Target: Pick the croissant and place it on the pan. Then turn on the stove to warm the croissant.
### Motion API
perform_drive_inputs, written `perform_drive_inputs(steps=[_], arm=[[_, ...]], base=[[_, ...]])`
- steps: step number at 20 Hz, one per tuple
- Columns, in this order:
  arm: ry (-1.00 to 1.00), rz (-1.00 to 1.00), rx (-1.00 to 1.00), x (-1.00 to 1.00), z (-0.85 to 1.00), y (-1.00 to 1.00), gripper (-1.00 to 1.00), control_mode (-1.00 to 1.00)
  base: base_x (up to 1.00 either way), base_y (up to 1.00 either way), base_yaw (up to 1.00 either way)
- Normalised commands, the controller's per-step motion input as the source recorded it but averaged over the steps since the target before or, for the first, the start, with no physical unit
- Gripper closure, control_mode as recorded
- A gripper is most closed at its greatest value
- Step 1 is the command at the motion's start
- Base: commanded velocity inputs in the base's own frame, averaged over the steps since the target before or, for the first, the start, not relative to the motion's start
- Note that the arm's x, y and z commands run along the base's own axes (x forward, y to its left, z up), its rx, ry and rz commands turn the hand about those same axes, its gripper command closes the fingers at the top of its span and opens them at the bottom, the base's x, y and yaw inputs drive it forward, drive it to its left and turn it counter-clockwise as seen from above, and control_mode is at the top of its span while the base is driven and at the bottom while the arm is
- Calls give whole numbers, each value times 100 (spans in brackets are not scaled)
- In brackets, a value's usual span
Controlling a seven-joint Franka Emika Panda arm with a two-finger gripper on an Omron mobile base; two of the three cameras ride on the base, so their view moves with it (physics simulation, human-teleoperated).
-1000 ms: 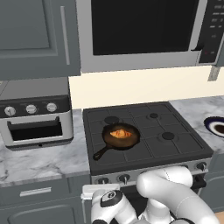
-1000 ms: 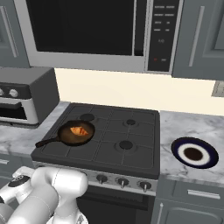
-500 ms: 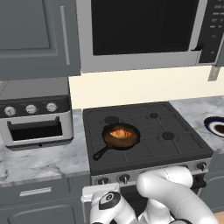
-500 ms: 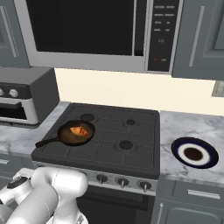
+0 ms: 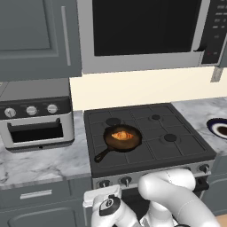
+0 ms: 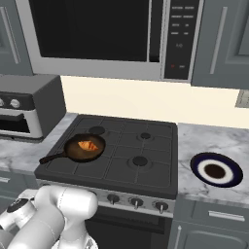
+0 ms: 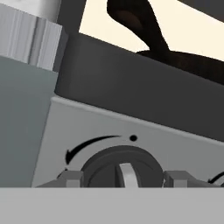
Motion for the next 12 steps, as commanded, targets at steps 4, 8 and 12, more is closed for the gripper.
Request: perform_drive_inputs(steps=[4, 8, 12], arm=[[0, 9, -16, 0, 0, 0, 100, -100], [0, 8, -16, 1, 0, 0, 100, -100], [1, 9, -14, 3, 0, 0, 100, -100]], base=[[0, 0, 0], [0, 0, 0], [0, 0, 0]])
